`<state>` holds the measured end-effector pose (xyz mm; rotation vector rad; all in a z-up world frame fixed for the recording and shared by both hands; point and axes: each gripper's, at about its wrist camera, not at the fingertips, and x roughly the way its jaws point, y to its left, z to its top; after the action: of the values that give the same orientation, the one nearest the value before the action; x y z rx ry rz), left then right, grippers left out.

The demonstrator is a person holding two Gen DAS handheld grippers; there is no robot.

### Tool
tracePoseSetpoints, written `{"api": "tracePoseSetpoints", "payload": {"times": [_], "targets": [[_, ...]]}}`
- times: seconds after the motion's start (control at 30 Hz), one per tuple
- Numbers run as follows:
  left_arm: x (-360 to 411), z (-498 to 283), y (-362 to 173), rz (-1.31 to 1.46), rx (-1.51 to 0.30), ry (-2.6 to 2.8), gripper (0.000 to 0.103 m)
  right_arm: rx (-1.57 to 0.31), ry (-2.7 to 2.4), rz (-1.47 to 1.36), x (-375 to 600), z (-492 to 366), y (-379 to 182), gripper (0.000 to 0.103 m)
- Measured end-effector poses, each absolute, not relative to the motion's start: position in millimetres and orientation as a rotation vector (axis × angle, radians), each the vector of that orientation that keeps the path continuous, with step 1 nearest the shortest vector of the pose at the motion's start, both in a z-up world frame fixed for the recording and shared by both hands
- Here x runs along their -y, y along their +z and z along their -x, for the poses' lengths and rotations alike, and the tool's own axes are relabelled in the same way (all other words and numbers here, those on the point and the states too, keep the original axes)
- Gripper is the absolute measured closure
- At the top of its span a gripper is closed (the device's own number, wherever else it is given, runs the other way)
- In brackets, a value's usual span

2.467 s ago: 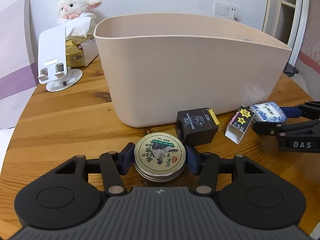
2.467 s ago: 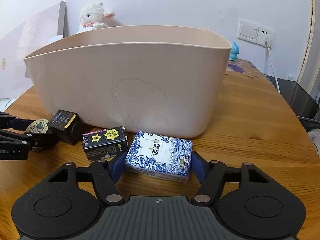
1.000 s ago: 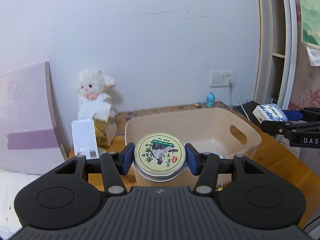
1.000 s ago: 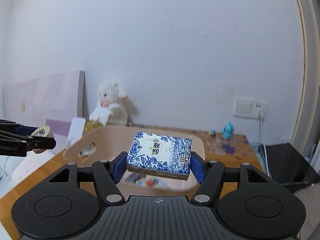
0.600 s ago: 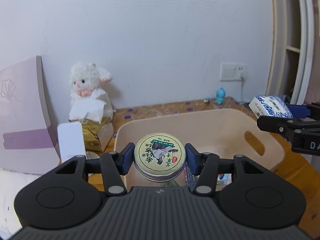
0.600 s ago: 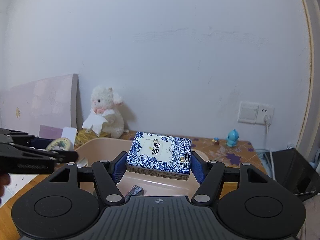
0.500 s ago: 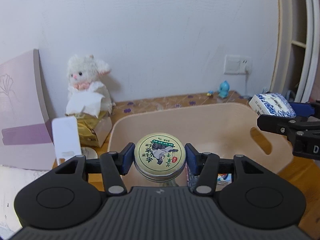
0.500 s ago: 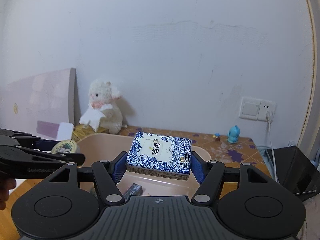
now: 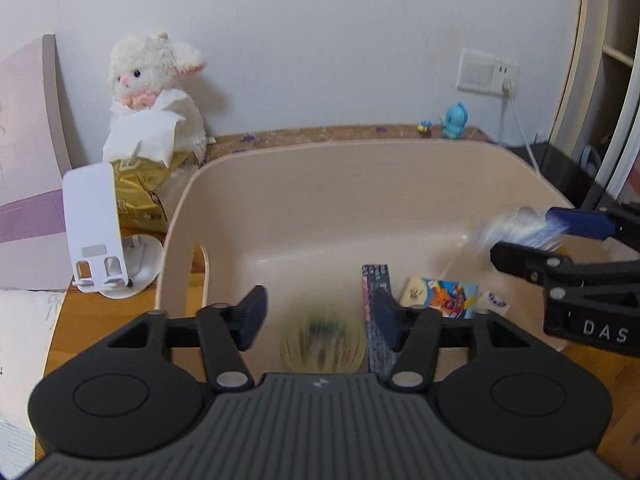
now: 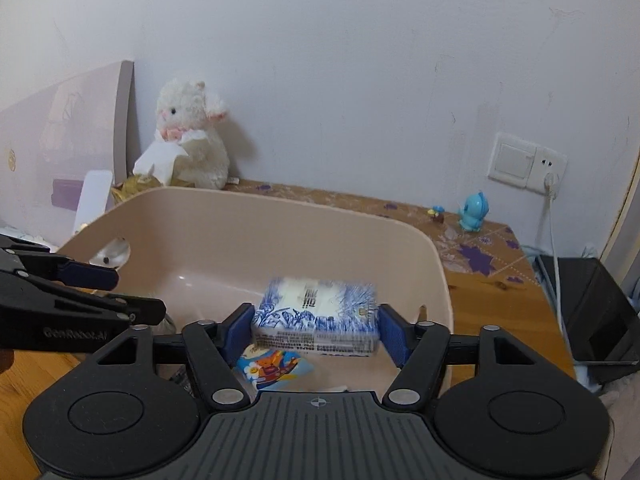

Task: Organize objects
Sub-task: 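Carry the tin and patterned box into the beige bin and open both tools, then grasp the black cube box with the left tool while the right tool grasps the black star box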

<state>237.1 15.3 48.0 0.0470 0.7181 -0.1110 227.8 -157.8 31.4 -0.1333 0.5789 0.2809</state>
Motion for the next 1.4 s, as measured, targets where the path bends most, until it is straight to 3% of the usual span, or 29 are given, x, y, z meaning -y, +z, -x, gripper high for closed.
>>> {"api": "tracePoseSetpoints", "payload": {"times": [0.07, 0.2, 0.37, 0.73, 1.4], "targets": [[-16.2, -231.6, 57.0, -0.050, -0.694, -0.096, 0.025, -0.555, 0.276, 0.148, 157.6, -221.8, 37.4, 0.020], [-18.5, -215.1, 72.7, -0.056, -0.656, -0.086, 0.022, -0.514, 0.279, 0.138, 161.9, -206.7, 51.9, 0.011], [-27.7, -193.7, 80.0, -0.048, -0.644, -0.054, 0.012, -0.491, 0.286, 0.108, 171.0, -183.6, 63.2, 0.000], [-45.0, -132.1, 74.1, -0.059, -0.620, -0.017, 0.007, -0.515, 0.309, 0.174, 174.9, -125.8, 67.2, 0.000], [-38.8, -118.6, -20.7, -0.055, -0.805, -0.038, 0.007, -0.786, 0.342, 0.167, 163.0, -117.3, -40.8, 0.000]]}}
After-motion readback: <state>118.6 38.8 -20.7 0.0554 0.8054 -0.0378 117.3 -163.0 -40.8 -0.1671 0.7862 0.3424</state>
